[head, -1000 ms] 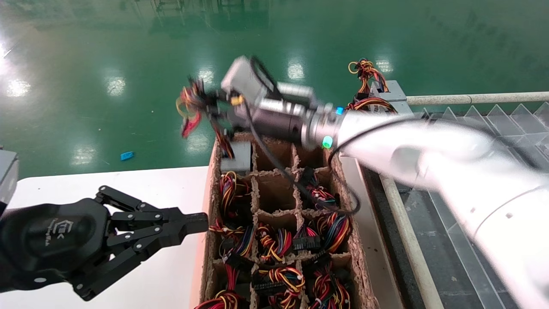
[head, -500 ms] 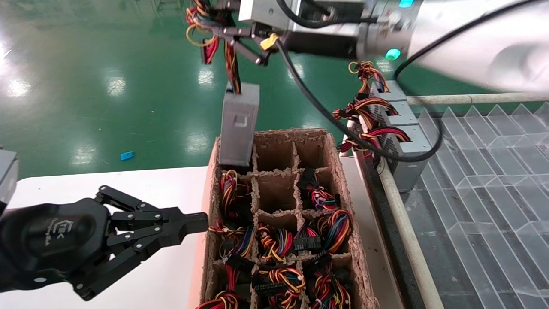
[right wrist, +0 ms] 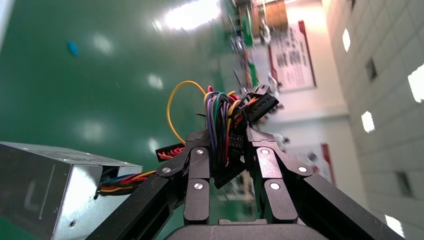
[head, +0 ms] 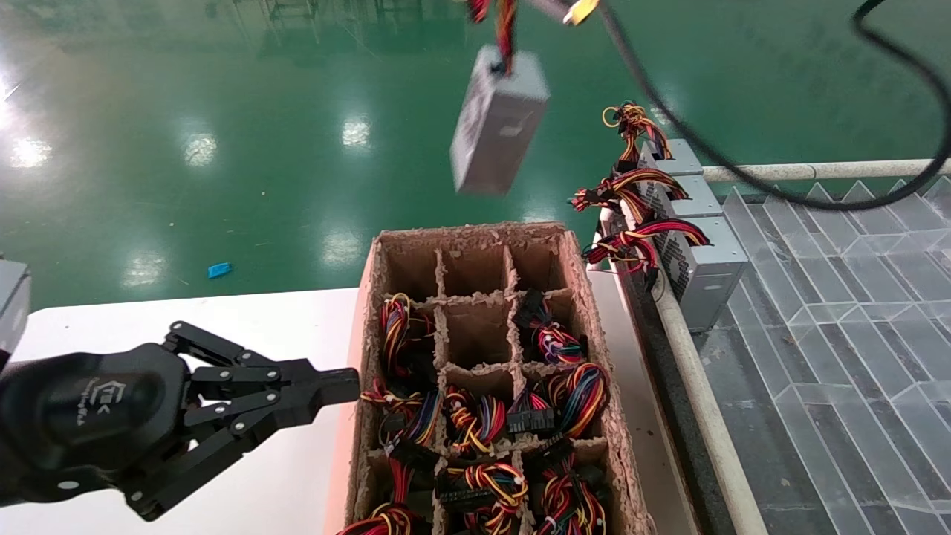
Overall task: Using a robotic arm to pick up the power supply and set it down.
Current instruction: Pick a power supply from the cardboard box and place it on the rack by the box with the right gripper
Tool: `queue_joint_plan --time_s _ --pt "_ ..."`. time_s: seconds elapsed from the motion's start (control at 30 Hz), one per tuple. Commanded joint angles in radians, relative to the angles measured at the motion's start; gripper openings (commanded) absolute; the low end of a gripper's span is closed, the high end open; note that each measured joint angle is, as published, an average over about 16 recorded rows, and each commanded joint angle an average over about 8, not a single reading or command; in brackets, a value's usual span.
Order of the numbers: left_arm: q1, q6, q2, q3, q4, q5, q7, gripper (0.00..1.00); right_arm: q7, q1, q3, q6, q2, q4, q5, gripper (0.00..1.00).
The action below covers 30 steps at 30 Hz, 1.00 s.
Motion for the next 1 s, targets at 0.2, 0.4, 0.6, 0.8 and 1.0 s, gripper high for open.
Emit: queue_joint_plan --time_s 0.2,0.4,0.6,0.8,1.0 --pt "0.000 0.000 0.000 0.000 0.000 0.000 0.000 0.00 0.013 0.058 -0.014 0.031 0.056 -0.033 -0.066 0.00" --pt "0.000 0.000 0.000 0.000 0.000 0.000 0.000 0.00 0.040 0.087 -0.034 0.039 0.113 -0.058 -0.116 0.00" --pt "0.000 0.000 0.000 0.000 0.000 0.000 0.000 0.00 0.074 0.100 -0.051 0.055 0.172 -0.071 -0.158 0.00" --pt "0.000 0.000 0.000 0.000 0.000 0.000 0.000 0.00 0.116 0.112 -0.070 0.071 0.233 -0.072 -0.204 0.00" --pt "0.000 0.000 0.000 0.000 0.000 0.000 0.000 0.00 0.162 0.116 -0.101 0.070 0.278 -0.079 -0.258 0.00"
